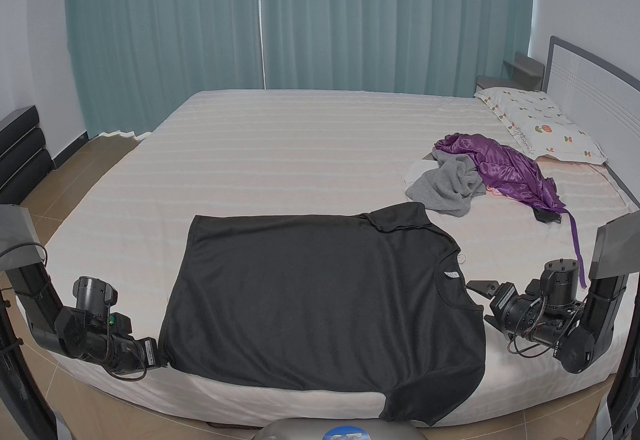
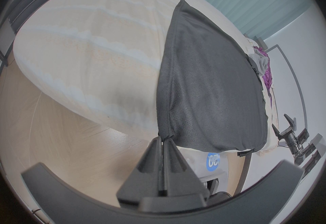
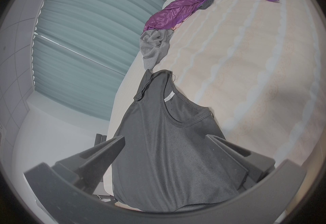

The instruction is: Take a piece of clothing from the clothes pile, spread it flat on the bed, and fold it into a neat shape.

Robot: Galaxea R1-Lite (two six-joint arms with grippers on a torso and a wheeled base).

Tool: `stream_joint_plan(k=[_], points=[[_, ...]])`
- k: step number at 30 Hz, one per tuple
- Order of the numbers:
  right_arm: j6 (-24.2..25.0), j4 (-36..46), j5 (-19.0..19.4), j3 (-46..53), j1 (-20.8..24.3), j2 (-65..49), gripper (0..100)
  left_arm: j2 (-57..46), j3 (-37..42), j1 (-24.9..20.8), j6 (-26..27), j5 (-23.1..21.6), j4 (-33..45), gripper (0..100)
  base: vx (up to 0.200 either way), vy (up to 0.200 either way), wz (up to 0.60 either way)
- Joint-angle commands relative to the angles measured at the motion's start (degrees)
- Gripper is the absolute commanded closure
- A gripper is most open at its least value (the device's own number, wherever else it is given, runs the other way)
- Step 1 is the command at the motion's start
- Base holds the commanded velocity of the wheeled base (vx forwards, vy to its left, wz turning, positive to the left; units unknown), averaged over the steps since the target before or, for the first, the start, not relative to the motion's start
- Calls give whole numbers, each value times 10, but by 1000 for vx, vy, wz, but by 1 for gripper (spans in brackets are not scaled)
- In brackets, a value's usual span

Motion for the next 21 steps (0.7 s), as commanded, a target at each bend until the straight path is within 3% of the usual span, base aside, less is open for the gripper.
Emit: stream_joint_plan(k=[1, 12, 21], points=[[0, 0, 0, 0, 0, 0, 0, -16, 2, 7, 0, 12, 1, 100, 0, 0, 0], [0, 0, 0, 3, 0, 0, 0, -60, -4, 12, 22, 26, 76, 100, 0, 0, 0], [0, 0, 0, 3, 0, 1, 0, -59, -6, 16, 48, 70, 107, 100, 0, 0, 0]])
